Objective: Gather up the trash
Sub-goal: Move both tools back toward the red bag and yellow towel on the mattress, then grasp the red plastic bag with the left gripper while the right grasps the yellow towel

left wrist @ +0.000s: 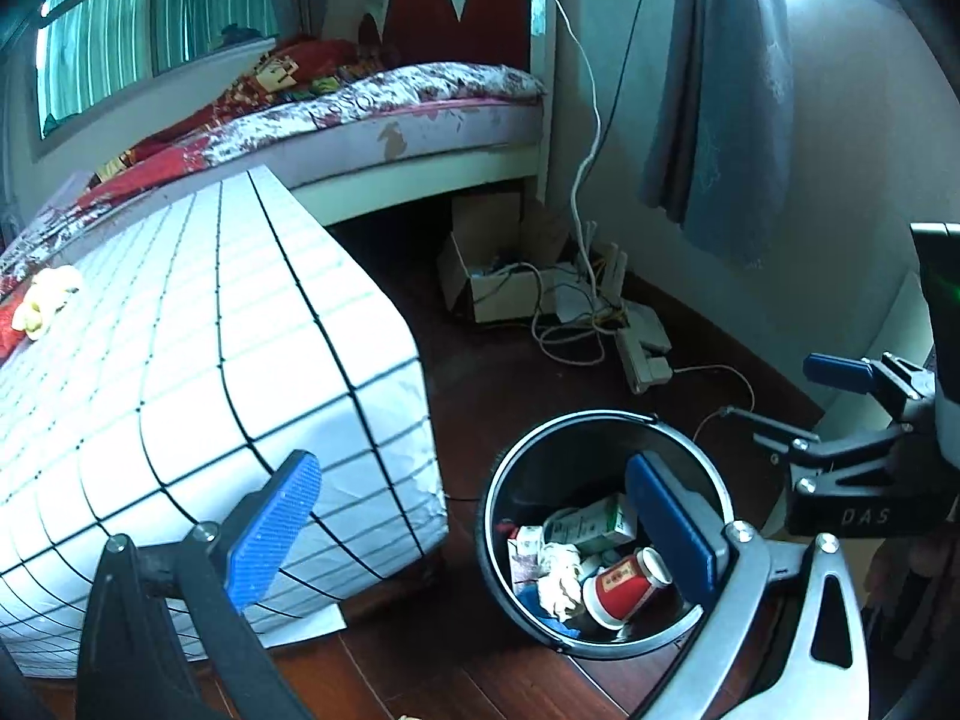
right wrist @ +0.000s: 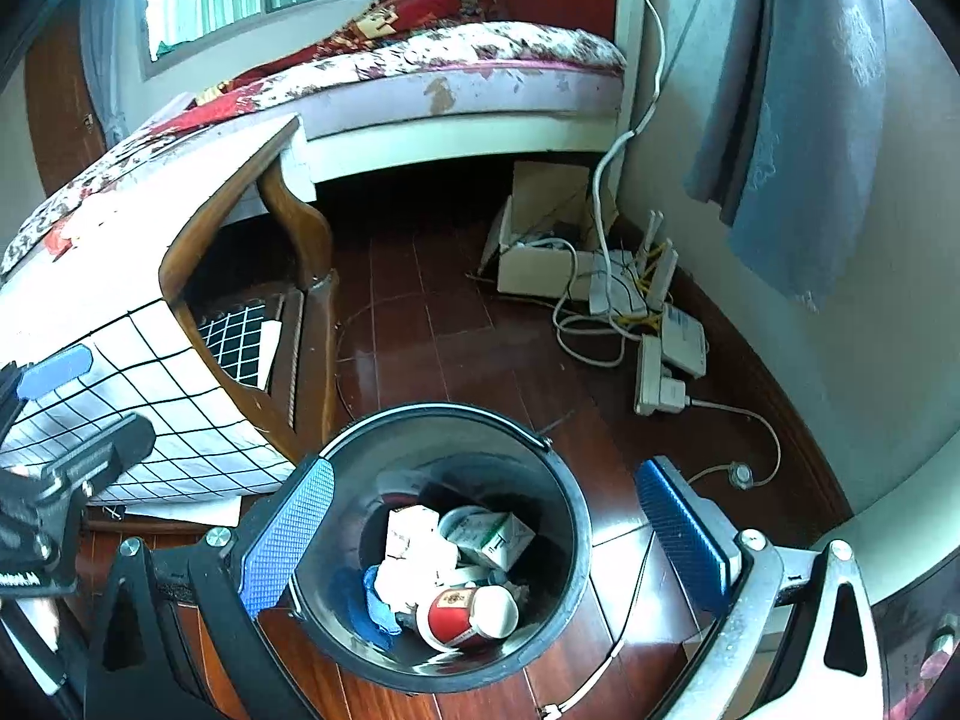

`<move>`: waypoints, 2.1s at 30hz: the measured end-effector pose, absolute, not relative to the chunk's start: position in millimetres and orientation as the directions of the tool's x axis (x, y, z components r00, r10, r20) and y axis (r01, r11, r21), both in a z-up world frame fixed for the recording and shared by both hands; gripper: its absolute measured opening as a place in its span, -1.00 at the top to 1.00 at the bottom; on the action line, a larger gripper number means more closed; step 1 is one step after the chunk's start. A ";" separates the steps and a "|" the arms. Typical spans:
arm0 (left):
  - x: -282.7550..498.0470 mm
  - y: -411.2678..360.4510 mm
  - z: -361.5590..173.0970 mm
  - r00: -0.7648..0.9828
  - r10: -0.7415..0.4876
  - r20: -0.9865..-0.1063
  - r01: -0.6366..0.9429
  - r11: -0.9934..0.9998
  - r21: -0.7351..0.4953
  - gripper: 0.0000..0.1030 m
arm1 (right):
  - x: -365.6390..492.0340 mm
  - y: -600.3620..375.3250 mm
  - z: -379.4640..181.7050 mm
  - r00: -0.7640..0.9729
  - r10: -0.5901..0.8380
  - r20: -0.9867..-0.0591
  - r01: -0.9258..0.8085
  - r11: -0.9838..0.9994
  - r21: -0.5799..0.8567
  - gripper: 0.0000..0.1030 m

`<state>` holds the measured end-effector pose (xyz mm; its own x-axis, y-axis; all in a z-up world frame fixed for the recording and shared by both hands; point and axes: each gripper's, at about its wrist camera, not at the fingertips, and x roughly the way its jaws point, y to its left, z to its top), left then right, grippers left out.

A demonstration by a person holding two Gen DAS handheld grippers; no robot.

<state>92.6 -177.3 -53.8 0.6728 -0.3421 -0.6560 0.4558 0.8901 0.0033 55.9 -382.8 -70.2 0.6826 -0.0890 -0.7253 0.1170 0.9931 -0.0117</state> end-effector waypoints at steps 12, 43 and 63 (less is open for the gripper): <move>104.4 -133.2 -20.3 0.760 -0.275 -0.588 0.359 0.933 0.027 -0.98 | 72.5 -352.7 -32.5 0.774 -0.043 -0.631 0.096 0.994 0.050 -0.98; 123.8 125.3 9.1 0.836 0.131 -0.532 -0.121 0.991 0.055 -0.99 | 166.4 -108.8 -3.1 0.769 0.267 -0.580 -0.264 0.960 0.093 -0.98; 250.2 245.8 -11.6 0.760 0.167 -0.628 -0.209 0.978 0.006 -0.84 | 357.0 84.2 -14.3 0.598 0.366 -0.712 -0.487 0.872 0.039 -0.62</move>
